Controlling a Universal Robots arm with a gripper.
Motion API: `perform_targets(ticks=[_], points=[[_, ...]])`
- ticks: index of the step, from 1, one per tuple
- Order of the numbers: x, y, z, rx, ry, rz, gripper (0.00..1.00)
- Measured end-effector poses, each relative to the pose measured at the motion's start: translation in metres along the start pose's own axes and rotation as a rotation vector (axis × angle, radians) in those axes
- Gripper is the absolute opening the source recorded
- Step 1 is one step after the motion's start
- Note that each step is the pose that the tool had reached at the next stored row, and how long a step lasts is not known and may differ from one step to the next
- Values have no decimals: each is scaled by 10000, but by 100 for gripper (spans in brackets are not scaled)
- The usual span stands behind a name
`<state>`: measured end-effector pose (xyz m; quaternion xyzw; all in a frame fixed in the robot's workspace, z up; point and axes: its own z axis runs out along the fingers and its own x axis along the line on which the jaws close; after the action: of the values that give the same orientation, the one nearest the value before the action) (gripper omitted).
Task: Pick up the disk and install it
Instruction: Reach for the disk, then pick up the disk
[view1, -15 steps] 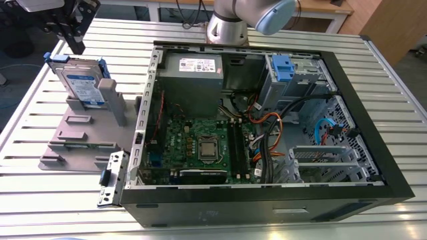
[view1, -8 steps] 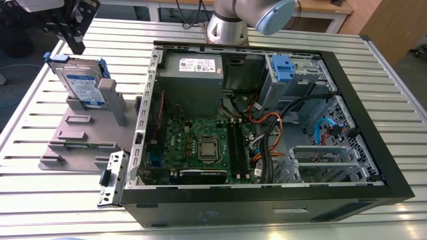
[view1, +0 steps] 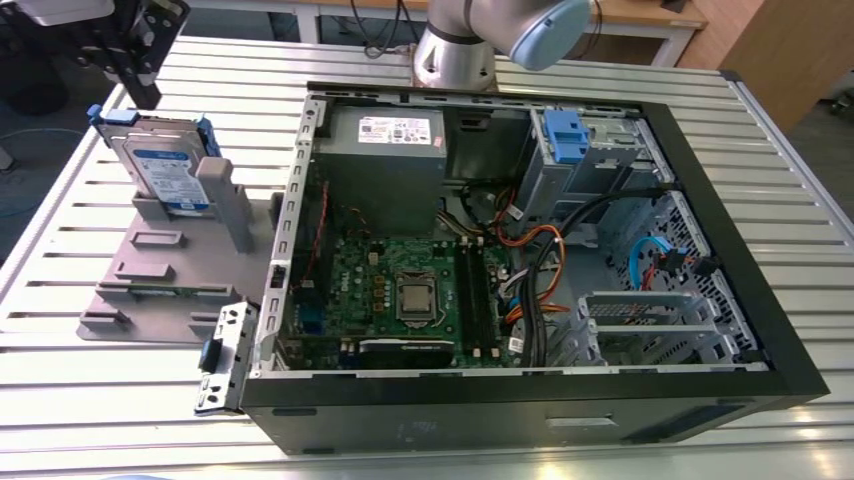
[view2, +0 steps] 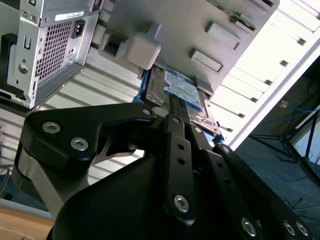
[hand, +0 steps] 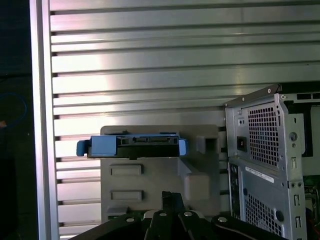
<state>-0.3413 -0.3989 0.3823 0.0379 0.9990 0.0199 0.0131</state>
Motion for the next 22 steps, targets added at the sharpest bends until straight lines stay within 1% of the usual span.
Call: perform_targets(ticks=[3, 18, 20, 22], points=[[11, -1, 1, 0, -1, -1, 11], [13, -1, 5, 0, 0, -7, 11], [13, -2, 5, 0, 3, -103, 11], [14, -2, 5, 1, 11, -317, 11]])
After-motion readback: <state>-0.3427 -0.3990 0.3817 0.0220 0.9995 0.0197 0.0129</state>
